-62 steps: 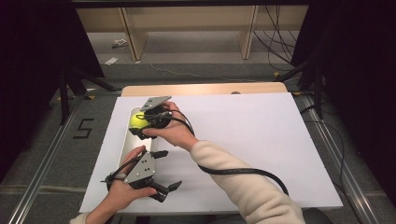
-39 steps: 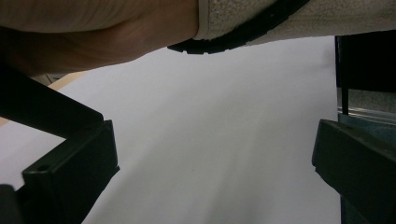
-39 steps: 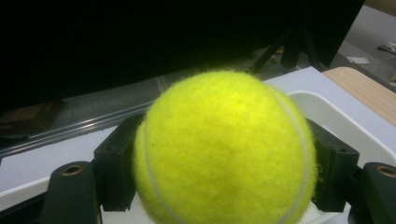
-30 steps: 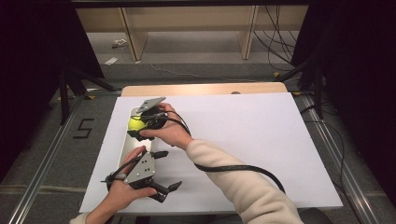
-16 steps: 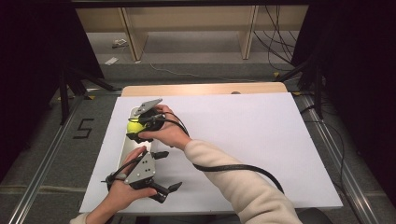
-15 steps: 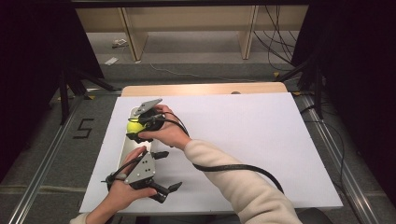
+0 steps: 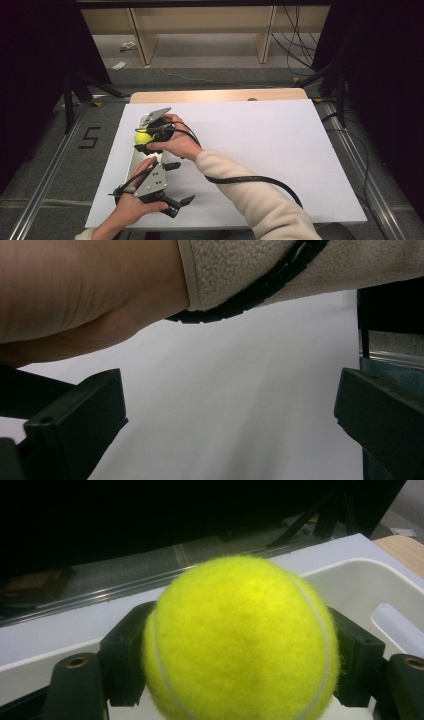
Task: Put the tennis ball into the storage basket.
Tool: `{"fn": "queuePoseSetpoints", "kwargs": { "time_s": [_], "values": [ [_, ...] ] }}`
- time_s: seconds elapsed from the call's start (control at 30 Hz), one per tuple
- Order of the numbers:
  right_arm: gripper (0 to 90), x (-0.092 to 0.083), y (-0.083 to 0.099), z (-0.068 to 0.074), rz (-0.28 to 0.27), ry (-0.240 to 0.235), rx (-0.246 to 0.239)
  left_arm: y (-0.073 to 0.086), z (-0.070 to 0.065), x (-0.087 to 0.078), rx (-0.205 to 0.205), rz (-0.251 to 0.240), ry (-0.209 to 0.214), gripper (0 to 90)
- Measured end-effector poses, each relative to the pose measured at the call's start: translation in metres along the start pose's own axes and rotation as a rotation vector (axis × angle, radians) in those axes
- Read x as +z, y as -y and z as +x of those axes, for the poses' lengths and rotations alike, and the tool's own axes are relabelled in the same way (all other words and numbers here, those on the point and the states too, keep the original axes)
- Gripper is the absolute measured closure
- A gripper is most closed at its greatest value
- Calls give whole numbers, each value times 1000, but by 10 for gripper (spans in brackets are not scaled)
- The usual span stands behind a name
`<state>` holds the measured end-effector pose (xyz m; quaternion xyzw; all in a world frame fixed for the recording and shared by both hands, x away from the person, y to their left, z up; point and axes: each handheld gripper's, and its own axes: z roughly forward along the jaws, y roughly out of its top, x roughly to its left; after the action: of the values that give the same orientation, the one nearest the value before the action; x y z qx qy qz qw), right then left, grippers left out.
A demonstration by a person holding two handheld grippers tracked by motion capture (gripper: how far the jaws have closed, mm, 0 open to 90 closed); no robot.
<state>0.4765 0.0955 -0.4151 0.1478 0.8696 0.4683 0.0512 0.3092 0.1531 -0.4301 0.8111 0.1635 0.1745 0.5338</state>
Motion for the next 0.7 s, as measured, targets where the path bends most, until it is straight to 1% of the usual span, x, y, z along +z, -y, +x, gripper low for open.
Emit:
{"fn": "queuePoseSetpoints", "kwargs": {
  "time_s": [0.07, 0.37, 0.47, 0.7],
  "values": [
    [261, 0, 0, 1, 1, -1, 5, 0, 0, 0, 1, 1, 0, 0],
    [261, 4, 1, 1, 8, -1, 0, 0, 0, 0, 3, 3, 1, 0],
    [260, 4, 2, 1, 18, -4, -5, 0, 0, 0, 2, 3, 2, 0],
    [259, 6, 3, 1, 19, 3, 4, 0, 0, 0, 3, 3, 2, 0]
  ]
}}
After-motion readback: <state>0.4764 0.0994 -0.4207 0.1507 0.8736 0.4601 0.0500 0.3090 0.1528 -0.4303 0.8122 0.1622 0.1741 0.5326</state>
